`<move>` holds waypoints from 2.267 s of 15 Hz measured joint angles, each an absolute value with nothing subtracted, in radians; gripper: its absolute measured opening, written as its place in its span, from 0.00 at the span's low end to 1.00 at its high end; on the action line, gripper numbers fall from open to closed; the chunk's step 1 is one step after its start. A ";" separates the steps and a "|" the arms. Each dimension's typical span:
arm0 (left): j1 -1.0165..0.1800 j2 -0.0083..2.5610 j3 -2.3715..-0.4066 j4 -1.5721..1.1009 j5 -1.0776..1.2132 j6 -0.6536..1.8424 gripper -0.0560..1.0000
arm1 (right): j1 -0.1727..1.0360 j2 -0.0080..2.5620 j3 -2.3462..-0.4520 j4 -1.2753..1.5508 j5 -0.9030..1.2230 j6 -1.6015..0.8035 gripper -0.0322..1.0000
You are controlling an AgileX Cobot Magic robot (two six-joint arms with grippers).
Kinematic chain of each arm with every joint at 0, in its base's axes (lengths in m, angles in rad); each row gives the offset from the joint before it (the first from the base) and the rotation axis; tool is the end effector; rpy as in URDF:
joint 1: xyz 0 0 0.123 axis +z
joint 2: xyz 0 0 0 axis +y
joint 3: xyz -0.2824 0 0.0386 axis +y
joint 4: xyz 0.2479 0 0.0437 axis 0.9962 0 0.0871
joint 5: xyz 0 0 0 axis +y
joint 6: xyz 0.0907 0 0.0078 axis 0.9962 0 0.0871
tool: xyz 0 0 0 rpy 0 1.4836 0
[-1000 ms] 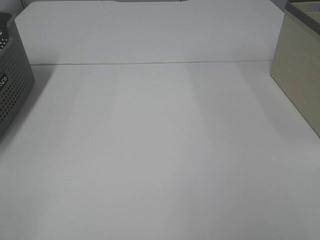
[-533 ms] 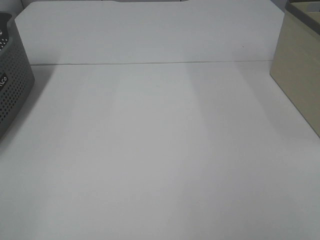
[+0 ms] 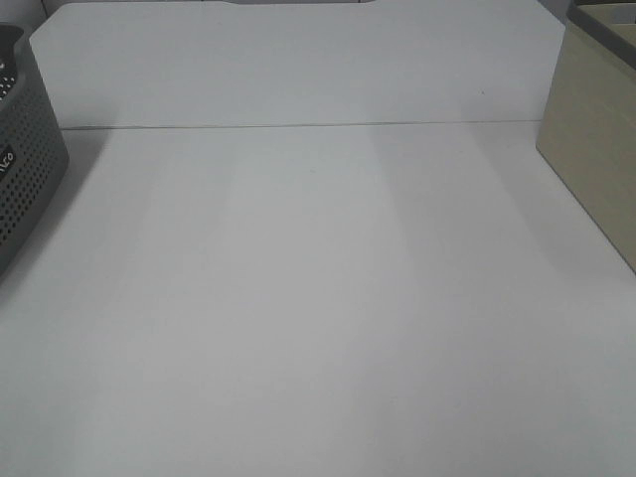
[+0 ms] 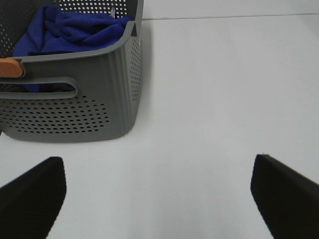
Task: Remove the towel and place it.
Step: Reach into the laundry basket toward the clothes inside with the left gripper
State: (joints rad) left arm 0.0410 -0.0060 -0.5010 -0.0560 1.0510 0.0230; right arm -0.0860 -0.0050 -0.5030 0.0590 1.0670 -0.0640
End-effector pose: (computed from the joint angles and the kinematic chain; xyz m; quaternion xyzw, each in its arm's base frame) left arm -0.0054 -0.0046 0.2783 -0.0066 0.8485 -0.0111 0.5291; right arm -0.0059 0.0052 0.2776 0.0080 0.8524 -0.0097 0.5228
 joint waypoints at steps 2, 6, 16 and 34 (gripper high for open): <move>0.041 -0.006 -0.501 -0.056 1.051 0.023 0.95 | -0.086 -0.005 -0.503 0.059 1.067 -0.064 0.77; 0.041 -0.006 -0.501 -0.056 1.051 0.023 0.95 | -0.086 -0.005 -0.503 0.059 1.067 -0.064 0.77; 0.041 0.006 -0.509 -0.056 1.053 0.066 0.95 | -0.086 -0.005 -0.503 0.059 1.067 -0.064 0.77; 0.096 1.116 -1.322 -0.009 1.215 0.827 0.95 | -0.086 -0.005 -0.503 0.059 1.067 -0.064 0.77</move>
